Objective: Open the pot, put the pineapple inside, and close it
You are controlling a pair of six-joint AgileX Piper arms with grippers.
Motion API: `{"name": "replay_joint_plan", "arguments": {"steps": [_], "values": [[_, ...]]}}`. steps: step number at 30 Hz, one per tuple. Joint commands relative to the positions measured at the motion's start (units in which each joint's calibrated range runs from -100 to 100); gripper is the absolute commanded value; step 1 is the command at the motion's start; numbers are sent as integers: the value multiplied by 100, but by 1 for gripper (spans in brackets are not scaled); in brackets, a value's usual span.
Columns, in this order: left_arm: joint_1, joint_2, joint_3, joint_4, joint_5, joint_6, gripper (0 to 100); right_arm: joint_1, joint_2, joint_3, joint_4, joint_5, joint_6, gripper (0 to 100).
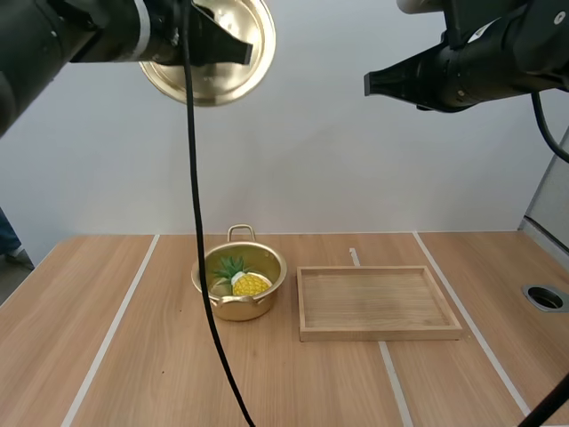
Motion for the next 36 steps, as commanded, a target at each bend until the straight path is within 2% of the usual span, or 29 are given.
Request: {"name": "replay_joint_plan", "arguments": {"steps": [1, 7, 14, 30, 36], "values": [[-10, 267, -1, 29, 886, -40, 0, -26, -72, -29, -7, -35, 17, 0], [-10, 794, 25, 70, 1996, -97, 0, -26, -72, -29, -7, -35, 17, 0], [-10, 1175, 640, 201, 2037, -87, 0, -26, -72, -29, -7, -35, 17, 0], [-10, 1345, 2723, 234, 11, 389, 0, -26, -72, -29, -7, -35, 17, 0], [-10, 1560, 3035, -149, -460, 835, 0, -26, -72, -29, -7, -35, 17, 0]]}}
